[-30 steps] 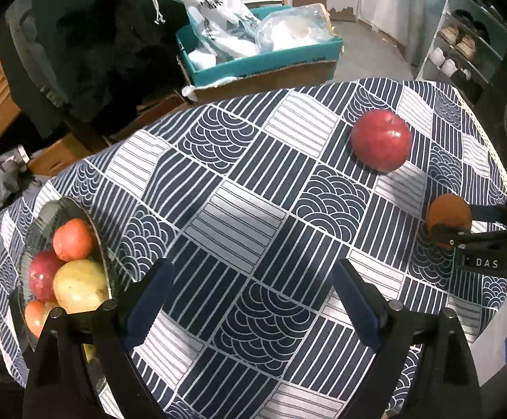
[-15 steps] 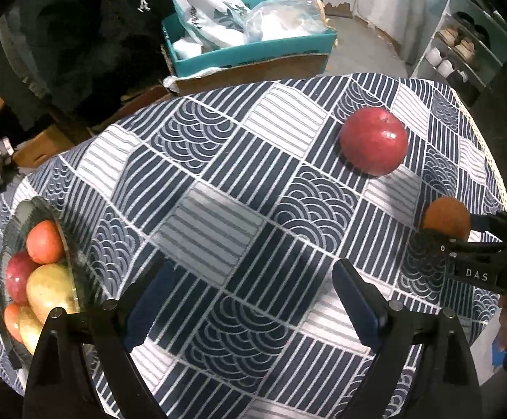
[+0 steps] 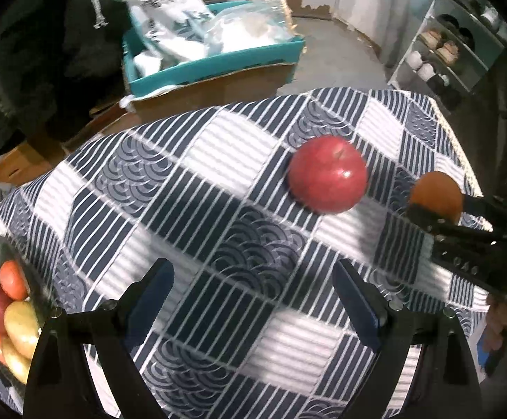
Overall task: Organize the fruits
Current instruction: 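Grasp the orange with the right tool while the left tool grasps the red apple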
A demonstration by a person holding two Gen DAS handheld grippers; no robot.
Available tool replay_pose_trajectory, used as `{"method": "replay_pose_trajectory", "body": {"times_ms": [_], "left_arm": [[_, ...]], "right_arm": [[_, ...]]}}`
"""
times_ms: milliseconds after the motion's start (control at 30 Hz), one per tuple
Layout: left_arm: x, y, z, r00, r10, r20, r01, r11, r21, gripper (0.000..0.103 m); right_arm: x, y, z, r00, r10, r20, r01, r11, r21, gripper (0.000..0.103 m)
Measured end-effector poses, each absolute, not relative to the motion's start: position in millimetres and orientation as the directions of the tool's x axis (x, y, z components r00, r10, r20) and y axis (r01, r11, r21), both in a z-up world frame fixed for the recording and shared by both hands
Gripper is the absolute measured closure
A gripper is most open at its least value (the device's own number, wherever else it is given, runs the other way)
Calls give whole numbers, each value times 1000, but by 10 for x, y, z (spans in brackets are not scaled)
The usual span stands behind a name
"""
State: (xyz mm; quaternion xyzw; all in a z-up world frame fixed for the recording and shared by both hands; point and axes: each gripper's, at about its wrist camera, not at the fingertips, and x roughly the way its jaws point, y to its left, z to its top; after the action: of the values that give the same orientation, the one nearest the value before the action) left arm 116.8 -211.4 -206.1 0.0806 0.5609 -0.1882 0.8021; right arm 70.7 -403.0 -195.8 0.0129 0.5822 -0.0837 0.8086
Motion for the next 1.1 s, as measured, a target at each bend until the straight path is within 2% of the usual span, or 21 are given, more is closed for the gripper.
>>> {"method": "replay_pose_trajectory", "body": {"times_ms": [233,433,1000,1100], "left_arm": [[1299,-2399,-2085,291,-252,-923,418,901,-114,10],[1428,-2572,-2180,276,-271,-922,406,902,-143,10],[1655,-2908,-2446,237,-291,-927,400,899,-180,10],[1664,-2921,-2486,235,-291,-927,398,899,-181,17]], "right_arm": [[900,-3976,-1935,348,-148,-926,166,982,-95,37],[936,-4100,-1880,371,-125,-920,216,975,-46,37],[936,-4416,-1953,355,-127,-926,319,948,-8,37],[942,-4424,-1964,352,-126,-927,320,947,-7,37]]}}
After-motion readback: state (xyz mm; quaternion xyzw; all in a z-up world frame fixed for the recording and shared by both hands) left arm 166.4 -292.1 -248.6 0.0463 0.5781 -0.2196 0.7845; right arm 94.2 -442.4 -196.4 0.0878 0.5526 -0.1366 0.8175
